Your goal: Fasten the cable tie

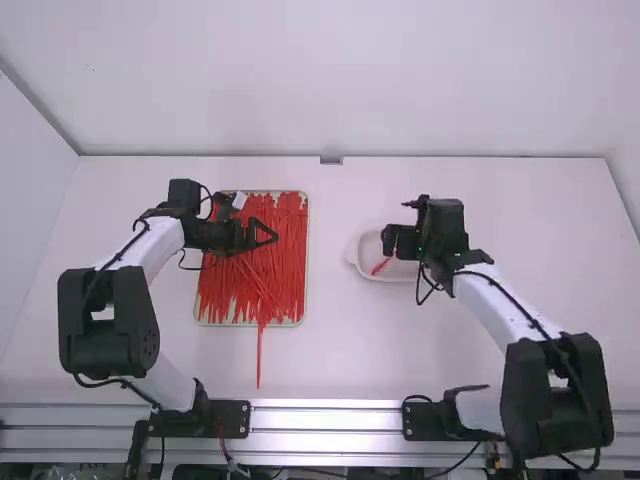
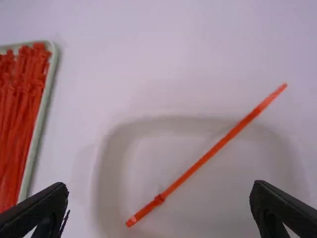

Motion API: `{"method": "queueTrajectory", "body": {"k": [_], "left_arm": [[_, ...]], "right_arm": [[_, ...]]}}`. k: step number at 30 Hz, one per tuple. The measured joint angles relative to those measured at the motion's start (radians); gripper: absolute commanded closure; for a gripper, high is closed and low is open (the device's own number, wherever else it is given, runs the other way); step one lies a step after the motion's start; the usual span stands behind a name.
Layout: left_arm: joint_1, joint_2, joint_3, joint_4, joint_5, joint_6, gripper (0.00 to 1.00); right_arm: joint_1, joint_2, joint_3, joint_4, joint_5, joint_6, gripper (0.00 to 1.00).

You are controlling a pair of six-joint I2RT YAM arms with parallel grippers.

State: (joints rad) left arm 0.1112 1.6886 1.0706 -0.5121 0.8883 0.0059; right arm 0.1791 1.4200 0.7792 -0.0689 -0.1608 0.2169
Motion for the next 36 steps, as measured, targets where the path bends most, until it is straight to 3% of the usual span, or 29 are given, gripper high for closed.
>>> {"method": "queueTrajectory", "body": {"k": [19, 36], "left_arm": [[0.000, 0.000, 0.000, 0.047, 0.029, 0.021, 0.01], [-0.004, -0.032, 0.043, 0.060, 0.017, 0.046, 0.04]], "right_arm": [[0.000, -0.277, 0.002, -0.126, 0.009, -0.027, 0.02], [-0.028, -0.293, 0.001, -0.124, 0.058, -0.042, 0.06]]}}
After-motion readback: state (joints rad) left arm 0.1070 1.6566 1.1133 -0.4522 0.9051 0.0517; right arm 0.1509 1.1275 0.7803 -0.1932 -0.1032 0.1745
